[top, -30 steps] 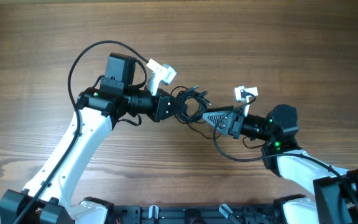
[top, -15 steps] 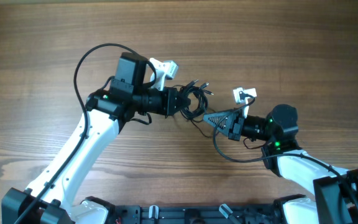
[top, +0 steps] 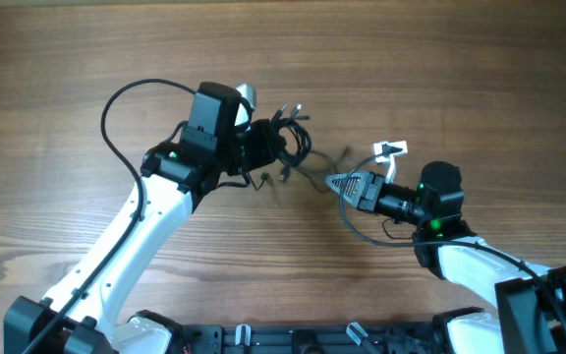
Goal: Untangle cables
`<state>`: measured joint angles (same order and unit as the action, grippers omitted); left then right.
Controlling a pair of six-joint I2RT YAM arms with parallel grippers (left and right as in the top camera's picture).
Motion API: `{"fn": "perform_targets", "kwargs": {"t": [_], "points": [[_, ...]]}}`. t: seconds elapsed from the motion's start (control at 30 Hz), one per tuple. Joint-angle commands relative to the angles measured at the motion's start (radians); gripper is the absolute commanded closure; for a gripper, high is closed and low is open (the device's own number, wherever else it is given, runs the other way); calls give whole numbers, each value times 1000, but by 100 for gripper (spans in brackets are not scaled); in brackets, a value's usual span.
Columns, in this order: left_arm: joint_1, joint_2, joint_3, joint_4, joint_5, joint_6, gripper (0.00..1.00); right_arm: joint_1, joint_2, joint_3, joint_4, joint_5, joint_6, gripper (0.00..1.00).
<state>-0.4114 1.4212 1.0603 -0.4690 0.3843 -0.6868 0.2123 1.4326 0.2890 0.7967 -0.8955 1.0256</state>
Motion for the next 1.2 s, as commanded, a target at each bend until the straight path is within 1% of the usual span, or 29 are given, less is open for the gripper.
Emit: {"fn": "perform_targets", "kwargs": {"t": [0.0, 0.03, 0.13, 0.17, 0.2, 0.27, 0.3, 0.37, 0.4, 0.47, 0.5, 0.53, 0.57, 0.6, 0.63, 0.7, 0.73, 0.8, 0.83, 0.87, 0.93, 0.97, 1.0, 1.03, 1.1, 1.13, 1.17], "points": [[3, -21, 8, 42, 147, 151, 96, -3, -3, 4, -3, 61, 3, 30], [4, -21, 8, 37, 192, 209, 96, -3, -3, 4, 1, 60, -18, 24], [4, -21, 8, -12, 216, 323, 96, -12, -3, 4, 34, -25, -140, 23], [4, -21, 8, -33, 243, 380, 96, -35, -3, 4, 84, -121, -210, 22], [4, -20, 8, -43, 312, 445, 96, -58, -3, 4, 148, -219, -275, 20], [4, -20, 8, -42, 411, 499, 96, -68, -3, 4, 219, -272, -293, 20], [3, -20, 8, -42, 445, 505, 96, -67, -3, 4, 256, -279, -292, 16], [3, -17, 8, -43, 505, 505, 96, -66, -3, 4, 283, -273, -297, 15], [3, -17, 8, -42, 549, 505, 96, -66, -3, 4, 282, -274, -314, 16], [3, -17, 8, -39, 560, 504, 96, -66, -3, 4, 249, -263, -319, 24], [6, -17, 8, -36, 537, 504, 96, -66, -3, 4, 201, -259, -319, 21], [13, -17, 8, -29, 507, 497, 96, -66, -3, 4, 148, -248, -319, 14], [29, -17, 8, -3, 501, 494, 96, -66, -3, 4, 74, -231, -318, 5], [49, -17, 8, 40, 500, 460, 96, -66, -3, 4, -3, -216, -319, 0], [73, -17, 8, 96, 500, 407, 96, -66, -3, 4, -76, -217, -321, 0], [109, -17, 8, 159, 487, 339, 96, -66, -3, 4, -82, -221, -318, 0], [126, -17, 8, 164, 462, 317, 96, -69, -4, 4, -74, -226, -314, 0], [145, -17, 8, 149, 452, 308, 96, -101, -4, 4, -44, -276, -264, 0], [146, -17, 8, 135, 452, 308, 96, -137, -4, 4, 12, -329, -198, 0], [146, -17, 8, 126, 452, 309, 96, -170, -4, 4, 60, -333, -125, 0], [137, -17, 8, 121, 453, 317, 96, -233, -4, 4, 142, -291, 78, 0], [125, -17, 8, 122, 452, 321, 96, -246, -4, 4, 180, -247, 142, 0], [111, -17, 8, 121, 452, 340, 96, -246, -4, 4, 215, -203, 173, 1], [92, -17, 8, 121, 452, 343, 96, -243, -4, 4, 244, -157, 179, 4], [60, -17, 8, 124, 452, 342, 96, -225, -2, 4, 228, -42, 150, 26], [48, -17, 8, 134, 452, 340, 96, -200, -2, 4, 198, 24, 110, 32], [35, -17, 8, 151, 452, 328, 96, -175, -2, 4, 153, 76, 84, 36]]}}
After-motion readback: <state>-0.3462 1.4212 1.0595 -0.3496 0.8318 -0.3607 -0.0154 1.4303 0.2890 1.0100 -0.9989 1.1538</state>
